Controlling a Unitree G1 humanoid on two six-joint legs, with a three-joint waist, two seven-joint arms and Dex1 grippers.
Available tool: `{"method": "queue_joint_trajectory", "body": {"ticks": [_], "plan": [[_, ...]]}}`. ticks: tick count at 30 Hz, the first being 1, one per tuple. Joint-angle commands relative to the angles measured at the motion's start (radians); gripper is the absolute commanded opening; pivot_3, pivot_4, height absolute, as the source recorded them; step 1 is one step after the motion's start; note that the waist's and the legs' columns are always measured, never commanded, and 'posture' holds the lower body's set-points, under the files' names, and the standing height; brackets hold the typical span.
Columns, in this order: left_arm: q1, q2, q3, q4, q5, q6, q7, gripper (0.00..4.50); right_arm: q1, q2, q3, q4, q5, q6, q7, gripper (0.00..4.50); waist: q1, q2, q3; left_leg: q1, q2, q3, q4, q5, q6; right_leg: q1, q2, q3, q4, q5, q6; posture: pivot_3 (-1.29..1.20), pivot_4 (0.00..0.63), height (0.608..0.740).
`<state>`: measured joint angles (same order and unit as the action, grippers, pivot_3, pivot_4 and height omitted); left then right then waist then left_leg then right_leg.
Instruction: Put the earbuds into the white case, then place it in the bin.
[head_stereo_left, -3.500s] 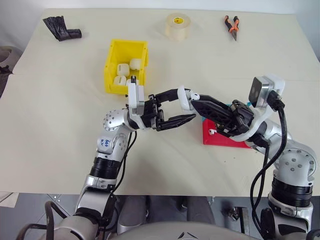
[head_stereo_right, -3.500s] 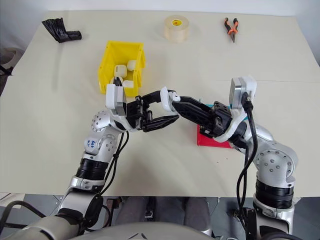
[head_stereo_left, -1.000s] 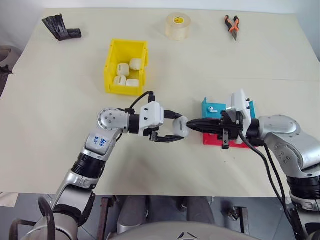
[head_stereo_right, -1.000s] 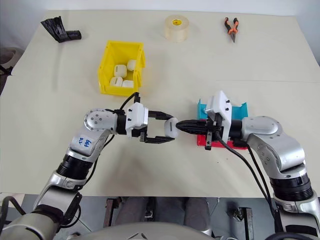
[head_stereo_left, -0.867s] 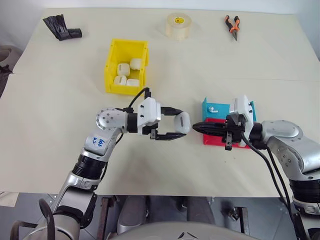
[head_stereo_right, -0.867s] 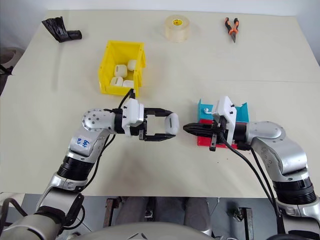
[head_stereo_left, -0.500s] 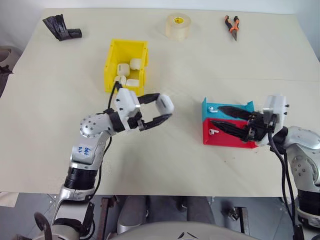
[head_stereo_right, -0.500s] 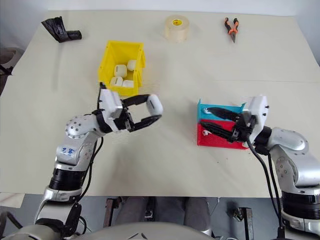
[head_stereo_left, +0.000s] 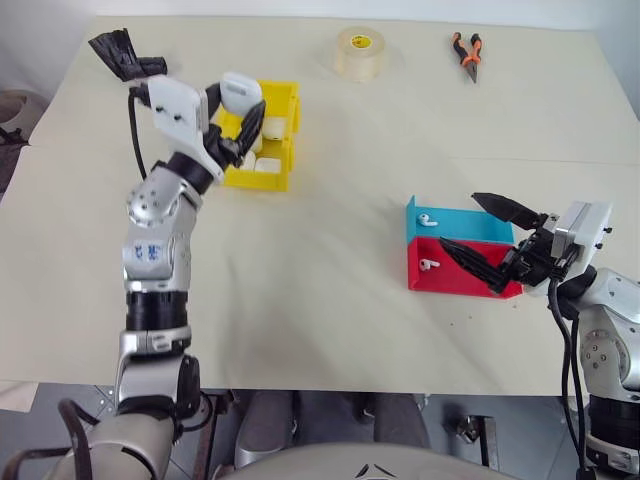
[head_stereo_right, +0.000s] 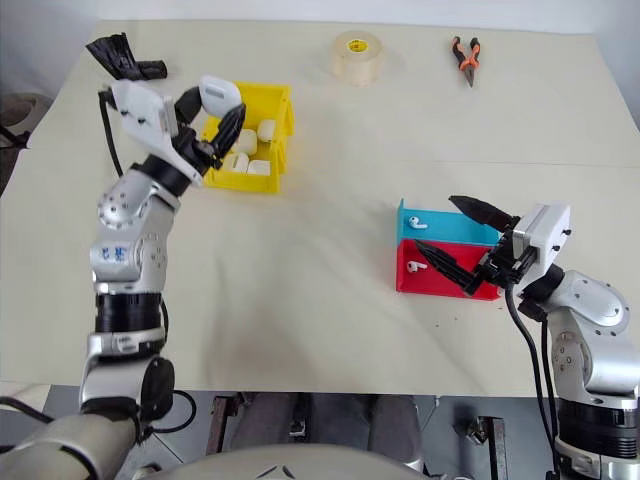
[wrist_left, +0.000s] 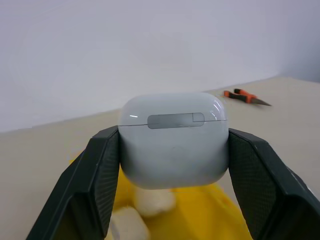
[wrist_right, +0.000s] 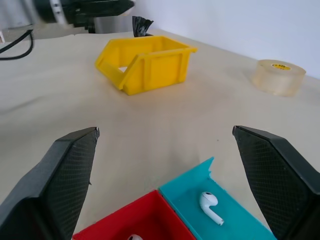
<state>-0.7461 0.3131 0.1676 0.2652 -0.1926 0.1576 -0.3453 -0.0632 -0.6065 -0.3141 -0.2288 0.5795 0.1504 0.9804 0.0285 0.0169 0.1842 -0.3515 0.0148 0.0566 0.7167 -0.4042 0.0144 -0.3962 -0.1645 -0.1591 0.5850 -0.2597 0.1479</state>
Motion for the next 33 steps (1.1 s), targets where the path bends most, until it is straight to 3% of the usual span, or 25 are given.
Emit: {"method": "queue_joint_trajectory", "body": {"ticks": [1, 6, 15, 19, 22, 27, 33], "plan": [[-0.052, 0.025, -0.008, 0.108, 0.007, -0.005, -0.031, 2.82, -0.011, -0.007, -0.015, -0.014, 0.012, -0.027, 0.005, 4.48, -0.004, 0.0, 0.0, 0.0, 0.0, 0.0, -0.001, 0.0, 0.0, 0.0, 0.0, 0.0, 0.0, 0.0, 0.0, 0.0, 0.15, 0.74], [-0.066, 0.033, -0.014, 0.112, 0.024, 0.05, 0.008, 4.42, -0.019, -0.004, -0.004, -0.027, 0.011, -0.023, -0.004, 4.5, -0.006, 0.0, 0.0, 0.0, 0.0, 0.0, -0.001, 0.0, 0.0, -0.001, 0.0, 0.0, 0.0, 0.0, 0.0, 0.0, 0.15, 0.74], [0.05, 0.06, -0.024, -0.077, -0.054, 0.021, -0.152, 4.47, -0.044, -0.018, 0.004, 0.002, 0.007, -0.023, 0.018, 4.5, -0.005, 0.0, 0.0, 0.0, 0.0, 0.0, 0.0, 0.0, 0.0, -0.001, 0.0, 0.0, 0.0, 0.0, 0.0, 0.0, 0.15, 0.74], [0.27, 0.188, -0.046, -0.311, -0.174, 0.004, -0.452, 4.47, -0.078, -0.069, 0.024, 0.023, 0.01, 0.011, 0.065, 4.5, -0.017, 0.0, 0.0, 0.001, 0.001, 0.001, -0.001, 0.0, 0.0, -0.001, 0.0, 0.001, 0.0, 0.0, 0.0, 0.0, 0.15, 0.74], [0.426, 0.269, -0.029, -0.415, -0.244, 0.013, -0.588, 4.47, -0.105, -0.108, 0.041, 0.05, 0.004, 0.006, 0.117, 4.5, -0.027, 0.0, 0.0, 0.0, 0.001, 0.001, -0.001, 0.0, 0.0, -0.001, 0.0, 0.001, 0.001, 0.0, 0.0, 0.0, 0.15, 0.74], [0.603, 0.309, 0.041, -0.503, -0.258, -0.012, -0.59, 4.47, -0.138, -0.155, 0.057, 0.091, 0.0, 0.024, 0.177, 4.5, -0.015, 0.0, 0.0, 0.0, 0.002, 0.0, 0.001, 0.0, 0.0, -0.001, 0.0, 0.001, 0.001, 0.0, 0.0, 0.0, 0.15, 0.74], [0.633, 0.304, 0.065, -0.521, -0.227, -0.031, -0.521, 4.47, -0.13, -0.163, 0.065, 0.149, -0.045, -0.023, 0.209, 4.5, 0.0, 0.0, 0.0, 0.0, 0.001, 0.001, 0.001, 0.0, 0.0, -0.001, 0.0, 0.001, 0.001, 0.0, 0.0, 0.0, 0.15, 0.74]]}}
